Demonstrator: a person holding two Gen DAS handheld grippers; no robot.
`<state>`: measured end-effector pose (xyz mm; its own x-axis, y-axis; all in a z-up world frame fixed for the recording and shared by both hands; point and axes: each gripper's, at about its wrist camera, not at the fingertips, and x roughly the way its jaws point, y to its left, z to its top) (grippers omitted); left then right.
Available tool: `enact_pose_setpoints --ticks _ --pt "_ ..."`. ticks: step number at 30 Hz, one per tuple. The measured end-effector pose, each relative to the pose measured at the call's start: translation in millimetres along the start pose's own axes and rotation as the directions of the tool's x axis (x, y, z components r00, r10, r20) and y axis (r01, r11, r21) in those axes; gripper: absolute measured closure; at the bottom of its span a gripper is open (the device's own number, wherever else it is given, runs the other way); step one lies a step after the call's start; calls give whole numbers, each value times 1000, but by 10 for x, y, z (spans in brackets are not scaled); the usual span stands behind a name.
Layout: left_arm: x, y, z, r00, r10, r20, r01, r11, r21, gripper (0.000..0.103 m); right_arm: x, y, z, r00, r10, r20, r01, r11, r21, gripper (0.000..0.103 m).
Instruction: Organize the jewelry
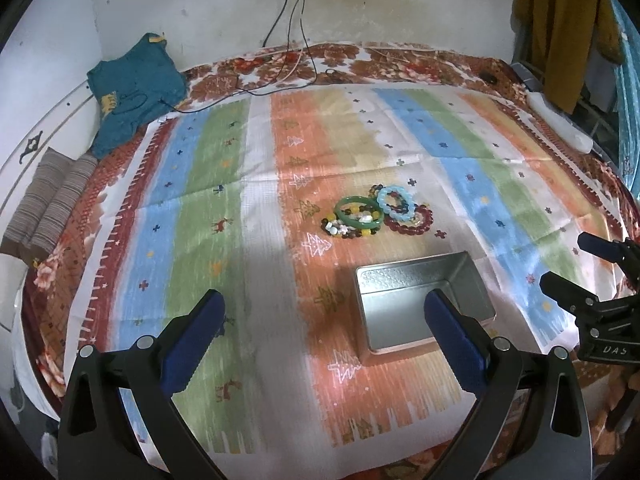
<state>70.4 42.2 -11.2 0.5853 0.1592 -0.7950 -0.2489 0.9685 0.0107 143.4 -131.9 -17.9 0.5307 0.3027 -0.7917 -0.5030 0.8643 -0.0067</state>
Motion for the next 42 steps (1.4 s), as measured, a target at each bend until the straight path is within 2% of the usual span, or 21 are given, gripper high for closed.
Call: enact_pose_setpoints --ticks 24,35,42 --pt "644 8 392 994 61 -94 -60 998 17 6 530 -42 467 997 -8 -71 7 1000 -10 4" --pt "900 -2 558 991 51 -127 -47 998 35 6 778 -30 609 994 -6 -108 4 1000 -12 4" --pt "1173 94 629 984 47 -169 -44 999 22 6 1063 -75 687 987 -19 -159 19 1000 -1 4"
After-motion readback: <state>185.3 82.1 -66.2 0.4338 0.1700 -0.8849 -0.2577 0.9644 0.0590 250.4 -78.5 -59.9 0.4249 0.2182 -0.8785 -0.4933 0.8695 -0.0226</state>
